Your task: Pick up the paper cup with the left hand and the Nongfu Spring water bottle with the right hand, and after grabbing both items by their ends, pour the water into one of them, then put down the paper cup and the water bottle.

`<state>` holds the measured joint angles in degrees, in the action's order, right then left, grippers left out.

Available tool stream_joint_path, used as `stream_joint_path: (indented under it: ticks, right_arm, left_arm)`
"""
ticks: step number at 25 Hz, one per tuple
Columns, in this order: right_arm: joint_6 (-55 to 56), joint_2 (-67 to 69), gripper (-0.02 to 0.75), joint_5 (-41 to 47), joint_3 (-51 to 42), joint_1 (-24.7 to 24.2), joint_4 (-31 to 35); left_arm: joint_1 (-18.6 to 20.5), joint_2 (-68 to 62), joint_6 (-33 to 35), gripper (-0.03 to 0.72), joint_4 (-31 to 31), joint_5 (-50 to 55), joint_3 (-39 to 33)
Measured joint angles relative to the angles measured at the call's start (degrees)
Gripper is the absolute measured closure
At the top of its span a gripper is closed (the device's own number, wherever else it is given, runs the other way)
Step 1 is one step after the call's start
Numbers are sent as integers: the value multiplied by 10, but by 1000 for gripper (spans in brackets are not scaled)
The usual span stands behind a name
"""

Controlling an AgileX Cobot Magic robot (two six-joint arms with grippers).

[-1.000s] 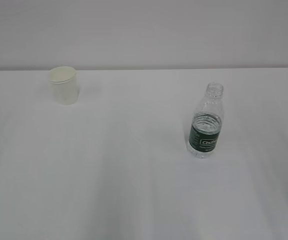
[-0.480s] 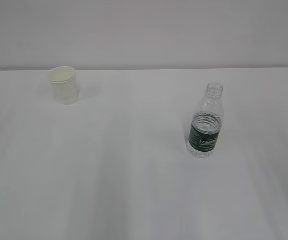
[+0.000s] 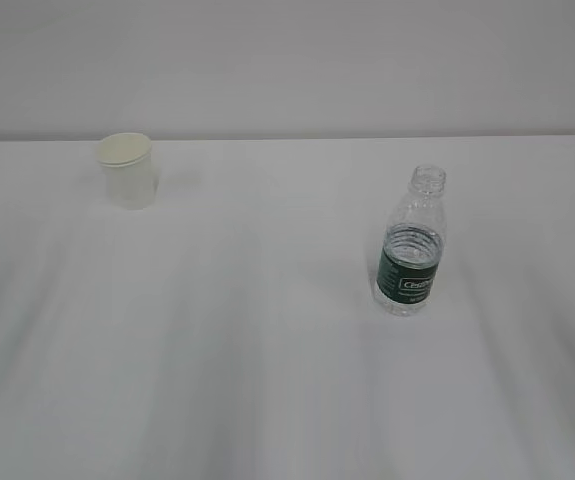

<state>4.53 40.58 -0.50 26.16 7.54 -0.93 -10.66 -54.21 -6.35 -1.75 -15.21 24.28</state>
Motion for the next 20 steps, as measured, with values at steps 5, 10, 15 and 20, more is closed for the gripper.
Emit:
stream_joint_path:
  ticks: [5,10,15,20]
  right_arm:
    - [0,42,150,-18,0,11,-4]
    - [1,86,150,-66,-1,11,-4]
    - [3,138,150,-133,-9,23,-5]
    - [24,178,150,-224,-45,30,-22]
  left_arm:
    - [-9,-71,0,278,1,-55,0]
    - [-9,-121,0,279,1,-109,0]
    - [-9,-175,0,279,1,-167,0]
    - [-9,-219,0,287,1,-223,0]
